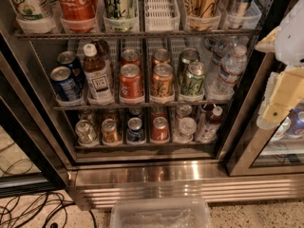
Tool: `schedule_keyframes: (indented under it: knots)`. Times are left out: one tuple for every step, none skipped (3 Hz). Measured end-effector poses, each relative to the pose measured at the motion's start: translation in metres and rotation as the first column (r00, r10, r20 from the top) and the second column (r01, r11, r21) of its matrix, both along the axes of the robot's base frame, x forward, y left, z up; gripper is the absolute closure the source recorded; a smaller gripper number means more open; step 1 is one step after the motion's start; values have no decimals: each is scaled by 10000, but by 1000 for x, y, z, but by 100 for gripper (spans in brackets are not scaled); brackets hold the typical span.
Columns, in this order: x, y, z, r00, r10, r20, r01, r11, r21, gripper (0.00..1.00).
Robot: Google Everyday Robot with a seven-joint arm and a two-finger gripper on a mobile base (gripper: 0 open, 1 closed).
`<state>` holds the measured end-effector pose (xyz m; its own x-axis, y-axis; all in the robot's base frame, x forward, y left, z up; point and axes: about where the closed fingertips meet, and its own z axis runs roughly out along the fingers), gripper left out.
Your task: Pick water bottle from middle shelf of fridge
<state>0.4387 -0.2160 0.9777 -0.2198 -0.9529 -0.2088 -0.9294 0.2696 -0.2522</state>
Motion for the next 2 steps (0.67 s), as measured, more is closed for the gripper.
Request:
schedule_keyframes:
  knots:
    - [0,0,0,10000,-1,1,1,10000,1,0]
    - [7,-4,-16,9992,-204,350,187,9987,483,0]
